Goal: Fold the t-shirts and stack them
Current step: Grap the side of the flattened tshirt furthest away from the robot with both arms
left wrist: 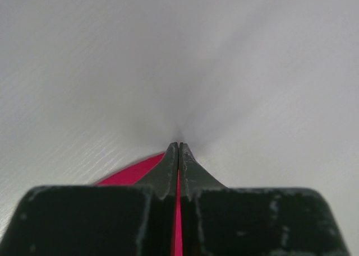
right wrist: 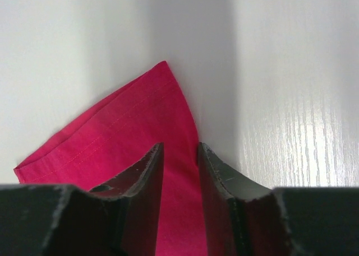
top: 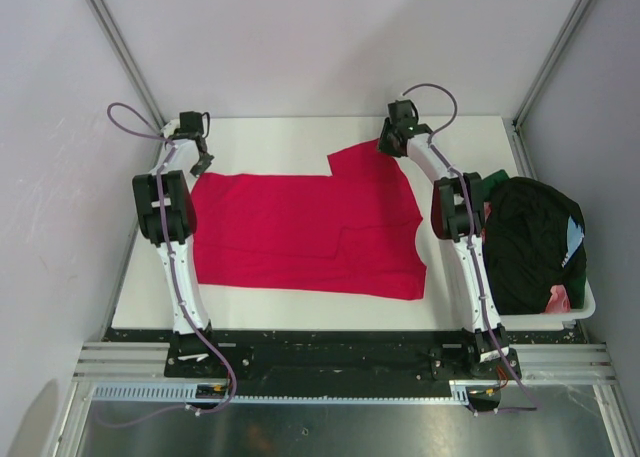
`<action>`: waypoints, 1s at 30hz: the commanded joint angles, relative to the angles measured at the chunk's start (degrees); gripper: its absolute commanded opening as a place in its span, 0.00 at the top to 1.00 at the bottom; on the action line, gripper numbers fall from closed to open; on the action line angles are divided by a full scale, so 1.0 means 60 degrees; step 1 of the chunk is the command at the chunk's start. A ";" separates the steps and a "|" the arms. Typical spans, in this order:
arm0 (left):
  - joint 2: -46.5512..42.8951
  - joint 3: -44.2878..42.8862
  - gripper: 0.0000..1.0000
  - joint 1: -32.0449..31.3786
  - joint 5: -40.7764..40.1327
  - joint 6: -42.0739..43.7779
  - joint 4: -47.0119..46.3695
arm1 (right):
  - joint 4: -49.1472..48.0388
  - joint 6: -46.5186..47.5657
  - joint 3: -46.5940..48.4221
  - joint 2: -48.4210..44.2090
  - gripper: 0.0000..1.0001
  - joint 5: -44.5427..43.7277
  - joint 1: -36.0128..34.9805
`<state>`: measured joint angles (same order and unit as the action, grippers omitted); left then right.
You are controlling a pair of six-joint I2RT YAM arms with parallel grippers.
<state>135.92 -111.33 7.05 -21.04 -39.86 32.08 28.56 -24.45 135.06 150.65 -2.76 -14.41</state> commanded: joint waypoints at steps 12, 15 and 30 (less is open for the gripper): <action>-0.0654 -0.0257 1.00 0.0033 0.0242 0.0278 0.0007 | 0.0673 0.0609 0.0754 0.0118 0.95 -0.1193 -0.0274; -0.0681 -0.0408 1.00 0.0038 0.0203 0.0372 0.0007 | 0.0527 0.0660 0.0828 -0.0061 0.99 -0.1343 -0.0243; -0.0473 -0.1314 1.00 0.0177 0.0314 0.0511 0.0005 | 0.0125 0.0536 0.0899 -0.0918 1.00 -0.1316 0.0083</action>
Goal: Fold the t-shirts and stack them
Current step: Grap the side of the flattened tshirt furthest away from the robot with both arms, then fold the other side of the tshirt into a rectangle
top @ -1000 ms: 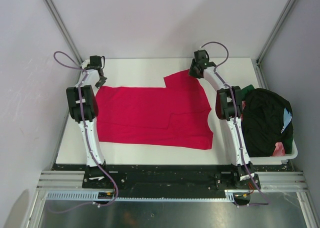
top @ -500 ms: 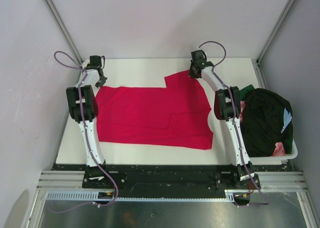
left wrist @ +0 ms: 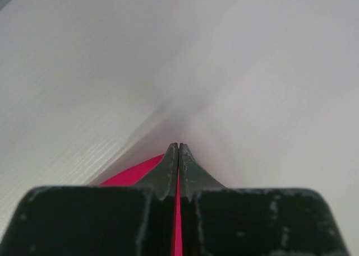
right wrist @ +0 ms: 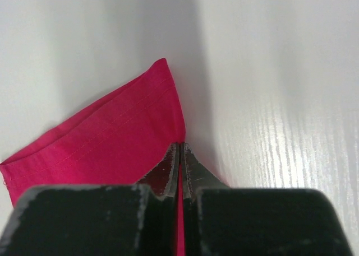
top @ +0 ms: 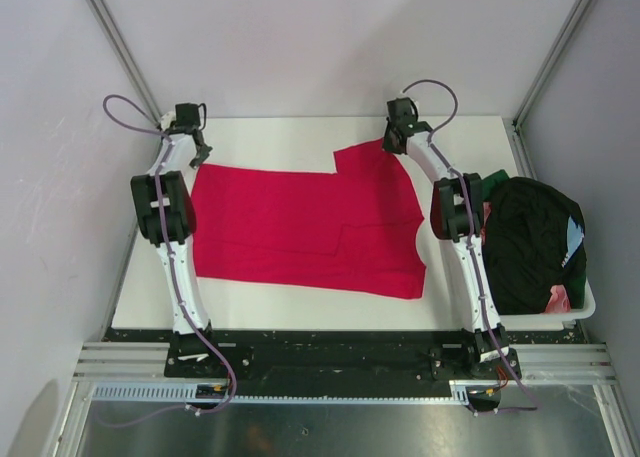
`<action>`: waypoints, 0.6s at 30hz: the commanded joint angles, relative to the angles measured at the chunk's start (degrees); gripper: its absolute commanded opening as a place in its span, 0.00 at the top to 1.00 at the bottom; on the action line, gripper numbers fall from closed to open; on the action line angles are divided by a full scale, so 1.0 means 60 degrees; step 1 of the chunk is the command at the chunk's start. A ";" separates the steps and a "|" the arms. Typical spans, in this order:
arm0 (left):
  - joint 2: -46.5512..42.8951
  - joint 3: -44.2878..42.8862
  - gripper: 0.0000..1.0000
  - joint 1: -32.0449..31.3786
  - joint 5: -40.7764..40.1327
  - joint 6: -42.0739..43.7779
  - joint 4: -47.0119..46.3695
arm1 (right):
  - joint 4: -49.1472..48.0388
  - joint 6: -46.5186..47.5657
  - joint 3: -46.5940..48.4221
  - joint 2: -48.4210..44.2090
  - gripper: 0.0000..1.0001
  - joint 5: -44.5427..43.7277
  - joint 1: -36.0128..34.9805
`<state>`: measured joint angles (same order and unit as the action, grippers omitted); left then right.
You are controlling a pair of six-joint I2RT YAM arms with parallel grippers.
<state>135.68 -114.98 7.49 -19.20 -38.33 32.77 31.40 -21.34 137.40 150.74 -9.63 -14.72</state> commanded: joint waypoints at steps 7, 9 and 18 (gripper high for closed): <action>-0.0692 -0.0720 1.00 0.0145 0.0095 0.0486 -0.0113 | -0.0157 0.0006 -0.0269 -0.1928 1.00 -0.0291 0.0097; -0.0836 -0.0562 1.00 0.0166 0.0073 0.0543 -0.0108 | -0.0108 -0.0066 -0.0796 -0.2361 1.00 -0.0327 0.0066; -0.1748 0.0632 1.00 0.0188 -0.0183 0.0742 -0.0112 | -0.0147 -0.0469 -0.4097 -0.4739 1.00 -0.0376 -0.0258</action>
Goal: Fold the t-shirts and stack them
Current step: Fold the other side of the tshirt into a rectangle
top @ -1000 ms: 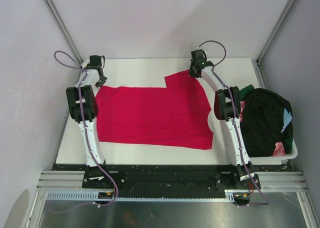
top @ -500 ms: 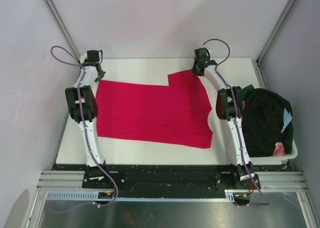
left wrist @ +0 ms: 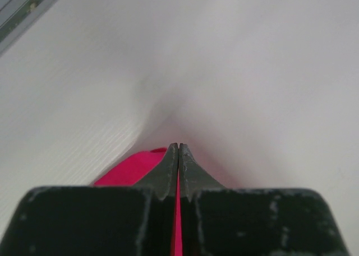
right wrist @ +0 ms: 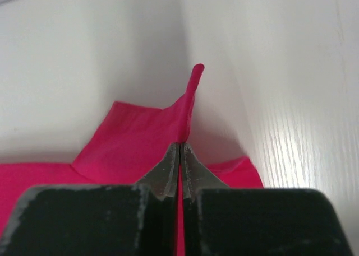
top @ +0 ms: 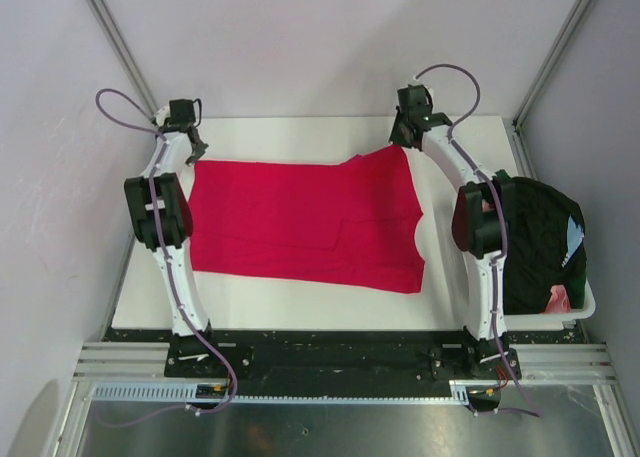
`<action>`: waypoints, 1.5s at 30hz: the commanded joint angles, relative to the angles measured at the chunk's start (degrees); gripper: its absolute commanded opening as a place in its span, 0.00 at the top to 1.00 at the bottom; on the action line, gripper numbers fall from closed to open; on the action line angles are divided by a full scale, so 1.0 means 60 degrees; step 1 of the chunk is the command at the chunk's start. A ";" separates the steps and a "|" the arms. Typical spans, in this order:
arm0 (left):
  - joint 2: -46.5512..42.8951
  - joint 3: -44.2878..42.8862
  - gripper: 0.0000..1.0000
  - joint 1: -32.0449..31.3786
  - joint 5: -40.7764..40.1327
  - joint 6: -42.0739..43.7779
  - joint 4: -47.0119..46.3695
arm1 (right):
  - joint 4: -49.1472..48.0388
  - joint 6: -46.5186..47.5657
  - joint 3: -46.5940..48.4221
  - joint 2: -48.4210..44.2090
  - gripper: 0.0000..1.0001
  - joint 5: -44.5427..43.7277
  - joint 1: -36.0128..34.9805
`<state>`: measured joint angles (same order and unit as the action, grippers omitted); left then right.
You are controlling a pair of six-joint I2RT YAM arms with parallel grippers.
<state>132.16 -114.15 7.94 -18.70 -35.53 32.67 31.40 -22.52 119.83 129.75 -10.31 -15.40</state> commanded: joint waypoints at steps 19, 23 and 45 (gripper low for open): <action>-0.3330 0.3795 1.00 0.0329 -0.1028 0.0670 -0.0147 | -0.0229 -0.1184 -0.7394 -0.5269 1.00 0.0139 -0.1332; -0.3494 0.4106 1.00 0.0350 -0.1110 0.0767 -0.0143 | -0.0115 -0.1235 -0.7758 -0.5514 1.00 -0.0082 -0.1706; -0.4351 0.5604 1.00 0.0431 -0.1345 0.0561 -0.0303 | 0.0440 -0.1299 -0.8655 -0.6825 1.00 -0.0298 -0.2150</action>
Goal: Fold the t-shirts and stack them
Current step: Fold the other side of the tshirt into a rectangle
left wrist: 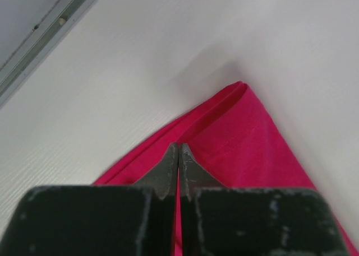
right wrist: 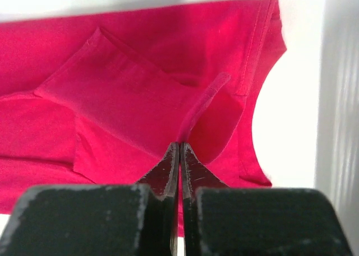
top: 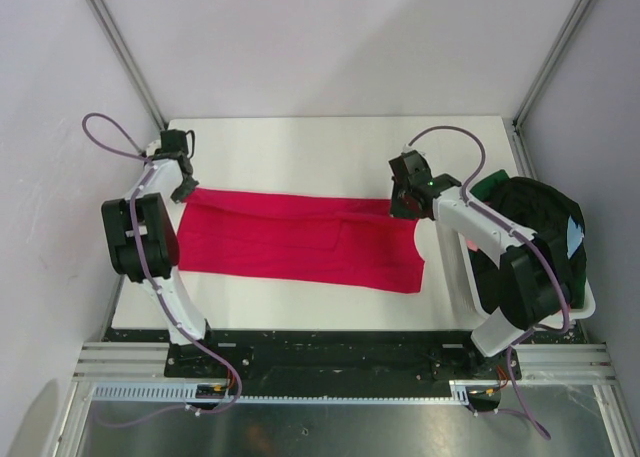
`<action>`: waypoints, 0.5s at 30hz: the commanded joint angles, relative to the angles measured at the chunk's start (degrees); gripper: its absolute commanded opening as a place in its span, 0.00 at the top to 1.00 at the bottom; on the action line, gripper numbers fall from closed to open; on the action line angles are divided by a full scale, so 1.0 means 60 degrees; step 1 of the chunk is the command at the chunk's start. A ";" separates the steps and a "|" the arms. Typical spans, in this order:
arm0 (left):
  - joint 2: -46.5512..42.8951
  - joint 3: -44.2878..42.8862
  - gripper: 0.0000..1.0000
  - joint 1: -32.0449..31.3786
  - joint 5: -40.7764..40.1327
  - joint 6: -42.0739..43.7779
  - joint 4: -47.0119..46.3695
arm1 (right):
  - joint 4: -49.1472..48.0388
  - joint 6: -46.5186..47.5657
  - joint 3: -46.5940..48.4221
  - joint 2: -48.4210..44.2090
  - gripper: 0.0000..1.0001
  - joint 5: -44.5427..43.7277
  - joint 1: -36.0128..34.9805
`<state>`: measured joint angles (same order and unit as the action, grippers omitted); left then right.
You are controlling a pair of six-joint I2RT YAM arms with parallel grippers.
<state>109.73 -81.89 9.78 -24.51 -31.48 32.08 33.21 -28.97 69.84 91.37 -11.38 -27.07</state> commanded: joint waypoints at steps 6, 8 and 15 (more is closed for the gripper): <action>-0.0589 0.0377 1.00 0.0150 -0.0324 -0.0270 -0.0215 | 0.0036 -0.0283 -0.0678 -0.0470 1.00 -0.0122 -0.0319; -0.0666 0.0428 1.00 0.0151 -0.0408 -0.0296 -0.0207 | 0.0032 -0.0262 -0.0693 -0.0520 1.00 -0.0132 -0.0307; -0.1081 0.0576 1.00 0.0197 -0.0595 -0.0269 -0.0206 | 0.0133 -0.0155 -0.0698 -0.0983 1.00 -0.0157 -0.0211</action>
<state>108.36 -78.98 10.15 -25.12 -32.12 32.08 33.65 -29.95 65.47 89.30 -11.20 -28.69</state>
